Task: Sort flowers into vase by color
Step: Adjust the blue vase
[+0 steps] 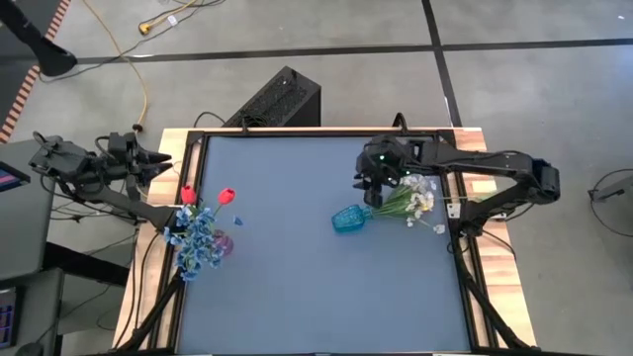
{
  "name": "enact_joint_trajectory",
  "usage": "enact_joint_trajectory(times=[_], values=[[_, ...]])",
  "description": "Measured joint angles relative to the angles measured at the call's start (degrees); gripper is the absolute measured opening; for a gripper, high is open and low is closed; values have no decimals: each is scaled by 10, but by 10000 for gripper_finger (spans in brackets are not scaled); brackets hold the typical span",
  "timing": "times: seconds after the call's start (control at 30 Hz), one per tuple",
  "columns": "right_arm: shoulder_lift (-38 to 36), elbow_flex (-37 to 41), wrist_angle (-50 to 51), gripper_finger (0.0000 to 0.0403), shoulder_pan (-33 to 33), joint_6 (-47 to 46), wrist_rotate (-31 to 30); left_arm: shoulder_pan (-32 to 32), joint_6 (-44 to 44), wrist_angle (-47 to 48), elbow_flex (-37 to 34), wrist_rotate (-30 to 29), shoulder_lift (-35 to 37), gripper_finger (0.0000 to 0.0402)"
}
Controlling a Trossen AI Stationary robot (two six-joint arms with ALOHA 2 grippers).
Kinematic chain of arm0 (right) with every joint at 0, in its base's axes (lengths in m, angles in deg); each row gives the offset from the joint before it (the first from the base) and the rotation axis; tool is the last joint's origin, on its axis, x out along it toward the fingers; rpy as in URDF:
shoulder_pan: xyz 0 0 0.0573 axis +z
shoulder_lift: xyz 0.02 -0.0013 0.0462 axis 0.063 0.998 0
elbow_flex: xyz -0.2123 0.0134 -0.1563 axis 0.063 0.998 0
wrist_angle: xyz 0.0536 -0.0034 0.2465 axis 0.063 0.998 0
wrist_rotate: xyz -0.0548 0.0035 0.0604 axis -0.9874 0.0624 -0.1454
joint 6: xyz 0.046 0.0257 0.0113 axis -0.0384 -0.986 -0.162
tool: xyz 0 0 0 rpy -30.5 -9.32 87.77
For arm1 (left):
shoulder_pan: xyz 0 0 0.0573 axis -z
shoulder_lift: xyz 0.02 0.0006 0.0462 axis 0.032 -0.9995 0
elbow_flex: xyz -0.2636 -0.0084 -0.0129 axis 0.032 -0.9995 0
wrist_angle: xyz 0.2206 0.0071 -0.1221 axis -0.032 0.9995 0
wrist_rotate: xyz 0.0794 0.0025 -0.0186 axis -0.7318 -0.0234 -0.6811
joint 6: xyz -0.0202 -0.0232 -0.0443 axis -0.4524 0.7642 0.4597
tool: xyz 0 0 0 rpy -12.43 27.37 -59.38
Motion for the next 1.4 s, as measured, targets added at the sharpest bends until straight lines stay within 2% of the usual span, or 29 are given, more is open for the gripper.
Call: enact_joint_trajectory(times=[0.17,0.3,0.5,0.7,0.97,1.07,1.4], values=[[10,0,82,225,-1,70,6,0,35,0,0,-14,0,114],[25,0,129,246,2,118,10,0,50,0,0,-37,0,114],[86,0,152,249,10,155,11,0,64,0,0,-54,0,114],[121,0,160,249,44,181,11,0,76,0,0,-56,0,114],[141,0,152,249,74,179,-7,0,81,0,0,-56,0,114],[143,0,146,249,74,173,-39,0,84,0,0,-56,0,114],[140,0,144,249,73,144,-44,0,85,0,0,-55,0,114]])
